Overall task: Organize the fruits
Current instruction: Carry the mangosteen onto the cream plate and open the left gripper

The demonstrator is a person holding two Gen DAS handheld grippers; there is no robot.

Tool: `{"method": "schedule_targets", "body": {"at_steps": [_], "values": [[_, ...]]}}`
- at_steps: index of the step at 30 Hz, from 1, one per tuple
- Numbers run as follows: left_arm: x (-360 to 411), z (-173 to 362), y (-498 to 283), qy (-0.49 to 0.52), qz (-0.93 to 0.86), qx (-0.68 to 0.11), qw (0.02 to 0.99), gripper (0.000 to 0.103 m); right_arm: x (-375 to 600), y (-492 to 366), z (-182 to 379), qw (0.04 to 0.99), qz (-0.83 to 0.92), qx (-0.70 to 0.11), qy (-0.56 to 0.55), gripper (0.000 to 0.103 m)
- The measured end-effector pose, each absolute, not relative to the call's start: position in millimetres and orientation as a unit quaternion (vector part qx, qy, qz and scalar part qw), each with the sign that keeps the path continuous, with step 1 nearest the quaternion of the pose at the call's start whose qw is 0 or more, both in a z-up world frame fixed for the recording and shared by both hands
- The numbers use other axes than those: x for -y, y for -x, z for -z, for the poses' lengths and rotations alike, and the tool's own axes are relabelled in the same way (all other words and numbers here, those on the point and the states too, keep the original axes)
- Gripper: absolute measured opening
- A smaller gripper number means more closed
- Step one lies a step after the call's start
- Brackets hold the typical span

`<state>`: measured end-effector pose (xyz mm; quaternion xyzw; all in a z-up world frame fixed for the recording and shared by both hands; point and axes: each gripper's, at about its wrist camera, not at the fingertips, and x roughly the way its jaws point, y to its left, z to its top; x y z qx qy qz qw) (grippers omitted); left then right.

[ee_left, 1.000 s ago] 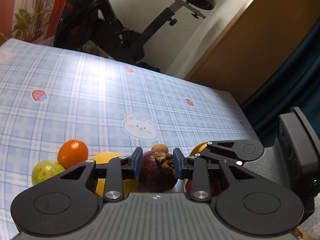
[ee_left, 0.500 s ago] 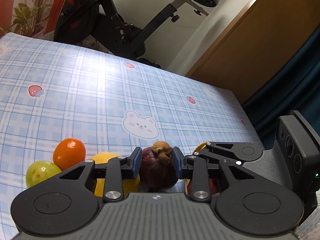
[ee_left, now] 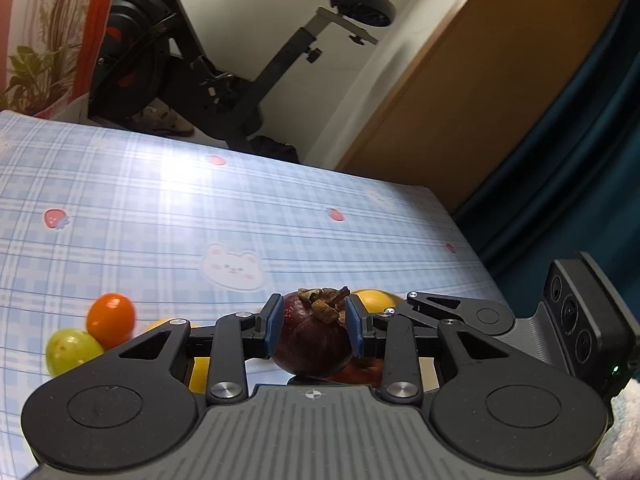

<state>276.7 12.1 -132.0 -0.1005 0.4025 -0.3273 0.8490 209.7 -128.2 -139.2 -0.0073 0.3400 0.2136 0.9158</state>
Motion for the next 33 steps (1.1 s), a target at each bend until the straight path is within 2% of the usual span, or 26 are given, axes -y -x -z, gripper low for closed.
{"method": "schedule_targets", "body": {"at_steps": [10,22,33], "values": [[66,104,-249,0.032,0.368,-0.394,0.842,0.035,188,-150,119,0.941,-0.168,-0.292,-0.035,0.059],[152,143,-251,-0.033,0.384,-0.433,0.815,0.035,244,-121,153,0.943,-0.109,-0.311,-0.049,0.059],[176,159,-266,-0.054,0.364,-0.449,0.814,0.035,255,-140,180,0.944,-0.086,-0.311,-0.068,0.059]]}}
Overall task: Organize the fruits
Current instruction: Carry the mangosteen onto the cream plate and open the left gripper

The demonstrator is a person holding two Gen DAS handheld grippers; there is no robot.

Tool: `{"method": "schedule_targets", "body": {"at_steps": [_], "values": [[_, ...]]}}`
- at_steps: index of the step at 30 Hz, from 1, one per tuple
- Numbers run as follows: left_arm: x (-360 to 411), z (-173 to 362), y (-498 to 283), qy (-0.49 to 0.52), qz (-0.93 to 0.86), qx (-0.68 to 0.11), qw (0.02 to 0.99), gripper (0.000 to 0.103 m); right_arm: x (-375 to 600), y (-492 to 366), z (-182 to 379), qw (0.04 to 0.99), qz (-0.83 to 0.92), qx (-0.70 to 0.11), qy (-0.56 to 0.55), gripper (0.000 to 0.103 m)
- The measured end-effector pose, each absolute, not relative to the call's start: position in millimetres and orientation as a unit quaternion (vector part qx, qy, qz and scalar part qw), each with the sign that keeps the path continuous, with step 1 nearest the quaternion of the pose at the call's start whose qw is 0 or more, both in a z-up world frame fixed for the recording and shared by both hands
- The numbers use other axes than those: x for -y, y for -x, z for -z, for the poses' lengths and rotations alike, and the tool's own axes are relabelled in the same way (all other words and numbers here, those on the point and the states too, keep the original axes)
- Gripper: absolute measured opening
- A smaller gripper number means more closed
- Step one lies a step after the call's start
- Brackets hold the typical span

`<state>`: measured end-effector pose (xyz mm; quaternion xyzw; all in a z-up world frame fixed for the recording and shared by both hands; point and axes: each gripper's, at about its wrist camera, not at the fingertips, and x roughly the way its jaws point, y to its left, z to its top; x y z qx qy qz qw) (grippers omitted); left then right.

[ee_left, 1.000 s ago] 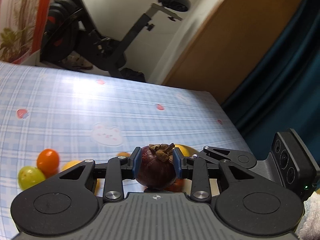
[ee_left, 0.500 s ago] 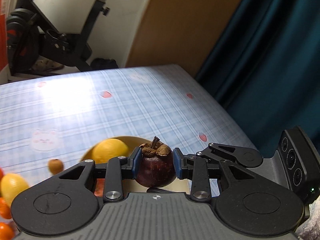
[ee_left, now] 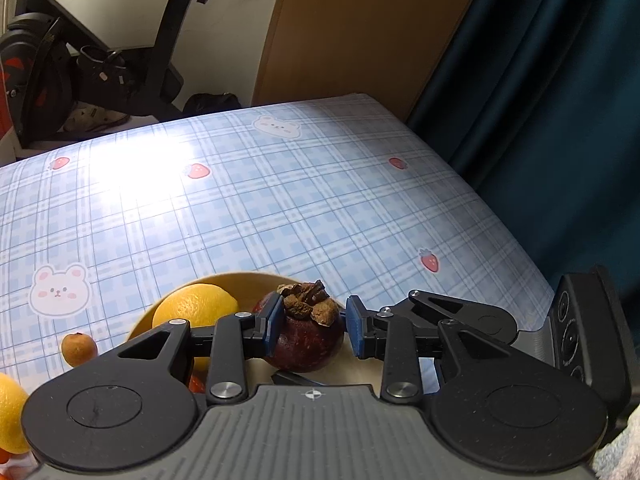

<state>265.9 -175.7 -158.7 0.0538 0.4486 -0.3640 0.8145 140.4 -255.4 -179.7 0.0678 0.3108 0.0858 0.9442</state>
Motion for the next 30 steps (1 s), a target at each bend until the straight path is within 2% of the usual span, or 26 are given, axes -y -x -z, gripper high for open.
{"method": "schedule_targets", "body": {"at_steps": [14,25,30], "values": [[181,158,-270,-0.066,0.336,-0.454,0.823,0.034,246,-140,190,0.955,-0.066,-0.286,-0.045,0.060],[183,156,-262,-0.082,0.328,-0.451,0.826,0.036,243,-105,188,0.966,-0.036,-0.250,-0.058,0.061],[165,139,-240,-0.061,0.333,-0.420,0.842,0.036,245,-93,185,0.971,-0.040,-0.229,-0.063,0.061]]}}
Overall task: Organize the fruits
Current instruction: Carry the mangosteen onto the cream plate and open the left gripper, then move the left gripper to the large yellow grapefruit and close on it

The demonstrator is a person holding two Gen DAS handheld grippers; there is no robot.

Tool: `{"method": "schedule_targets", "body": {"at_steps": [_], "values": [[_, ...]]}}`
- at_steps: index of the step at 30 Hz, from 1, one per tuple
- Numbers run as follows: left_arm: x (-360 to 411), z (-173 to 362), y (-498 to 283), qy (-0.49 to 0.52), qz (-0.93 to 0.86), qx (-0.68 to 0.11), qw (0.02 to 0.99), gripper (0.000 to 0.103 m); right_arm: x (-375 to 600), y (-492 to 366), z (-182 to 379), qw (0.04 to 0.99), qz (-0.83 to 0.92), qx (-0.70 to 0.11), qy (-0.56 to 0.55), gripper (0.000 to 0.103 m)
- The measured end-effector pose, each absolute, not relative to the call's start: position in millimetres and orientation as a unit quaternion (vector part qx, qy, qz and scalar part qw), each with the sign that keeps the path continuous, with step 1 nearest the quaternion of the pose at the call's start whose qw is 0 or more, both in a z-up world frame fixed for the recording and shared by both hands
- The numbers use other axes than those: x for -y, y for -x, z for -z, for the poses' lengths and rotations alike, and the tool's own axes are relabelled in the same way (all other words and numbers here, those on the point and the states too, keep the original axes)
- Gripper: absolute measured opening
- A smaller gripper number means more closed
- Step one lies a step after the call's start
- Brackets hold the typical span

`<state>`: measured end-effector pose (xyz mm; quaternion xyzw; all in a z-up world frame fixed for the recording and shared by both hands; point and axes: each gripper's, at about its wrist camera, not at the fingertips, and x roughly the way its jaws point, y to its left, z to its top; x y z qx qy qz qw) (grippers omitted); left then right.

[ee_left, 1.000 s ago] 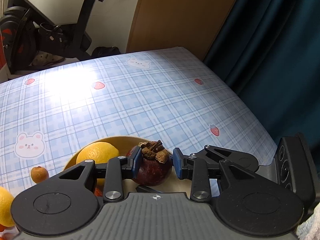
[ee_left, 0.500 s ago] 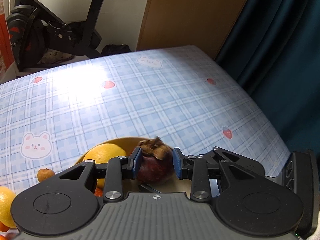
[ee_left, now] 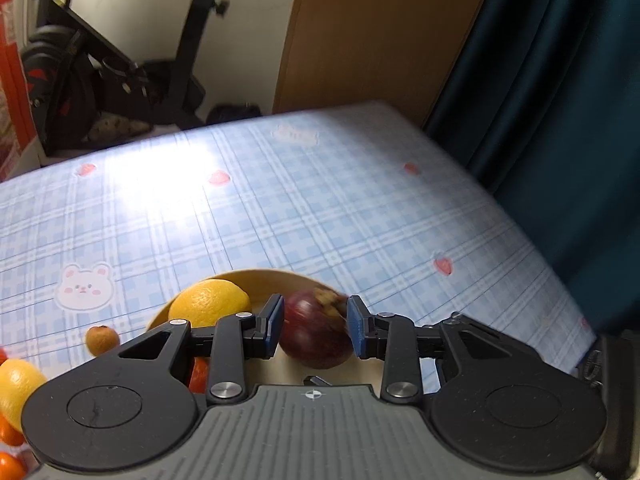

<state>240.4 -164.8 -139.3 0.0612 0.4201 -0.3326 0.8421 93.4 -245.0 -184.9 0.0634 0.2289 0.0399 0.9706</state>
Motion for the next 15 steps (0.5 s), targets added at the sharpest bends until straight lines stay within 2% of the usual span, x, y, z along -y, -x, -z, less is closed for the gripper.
{"method": "schedule_targets", "body": {"at_steps": [15], "values": [[48,96,-207,0.031,0.206,-0.353,0.912,0.036,230,-88,164,0.975,-0.043,-0.214,-0.040,0.061]]}}
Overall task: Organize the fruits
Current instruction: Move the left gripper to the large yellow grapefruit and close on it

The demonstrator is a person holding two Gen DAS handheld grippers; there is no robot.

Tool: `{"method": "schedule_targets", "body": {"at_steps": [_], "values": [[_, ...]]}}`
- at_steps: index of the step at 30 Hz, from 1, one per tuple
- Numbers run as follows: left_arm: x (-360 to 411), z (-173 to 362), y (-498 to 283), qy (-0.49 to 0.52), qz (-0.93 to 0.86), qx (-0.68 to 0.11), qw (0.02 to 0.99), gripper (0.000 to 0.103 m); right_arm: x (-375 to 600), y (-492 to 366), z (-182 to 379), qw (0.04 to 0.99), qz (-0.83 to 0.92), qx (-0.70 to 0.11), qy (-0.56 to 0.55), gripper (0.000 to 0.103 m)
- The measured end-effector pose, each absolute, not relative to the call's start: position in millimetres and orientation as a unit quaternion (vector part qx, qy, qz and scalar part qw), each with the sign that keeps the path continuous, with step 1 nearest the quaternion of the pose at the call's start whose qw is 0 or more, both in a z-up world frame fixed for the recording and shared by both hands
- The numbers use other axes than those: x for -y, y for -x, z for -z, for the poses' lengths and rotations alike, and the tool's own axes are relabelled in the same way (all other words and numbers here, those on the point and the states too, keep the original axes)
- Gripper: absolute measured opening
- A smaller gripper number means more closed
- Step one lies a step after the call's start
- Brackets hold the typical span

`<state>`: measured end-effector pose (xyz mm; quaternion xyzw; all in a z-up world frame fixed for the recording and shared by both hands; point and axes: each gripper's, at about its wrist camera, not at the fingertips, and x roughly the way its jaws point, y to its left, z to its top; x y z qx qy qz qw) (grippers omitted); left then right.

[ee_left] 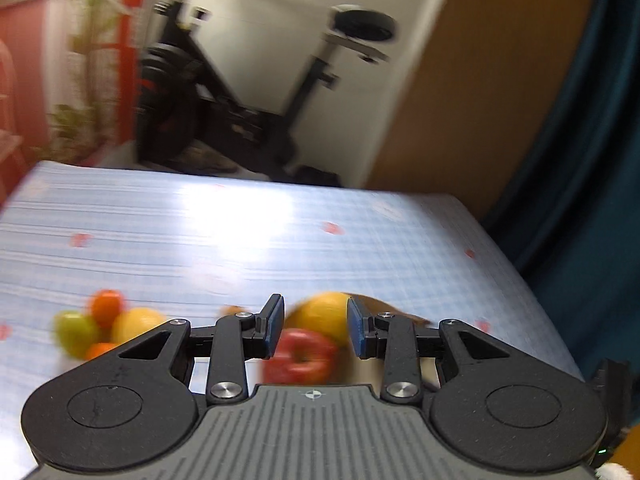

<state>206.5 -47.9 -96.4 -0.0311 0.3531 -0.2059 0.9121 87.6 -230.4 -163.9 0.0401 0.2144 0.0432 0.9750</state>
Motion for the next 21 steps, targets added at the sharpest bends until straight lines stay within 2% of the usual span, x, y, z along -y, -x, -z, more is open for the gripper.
{"method": "schedule_targets", "body": {"at_steps": [14,21], "values": [[-84,81,-183,0.059,0.060,-0.323,0.943,0.036,144,-119,133,0.968,-0.122,-0.220,0.017,0.061],[-108,78,-223,0.087,0.087,-0.339,0.933,0.035,96,-166,142,0.951,-0.159,-0.260,0.050,0.061]]}}
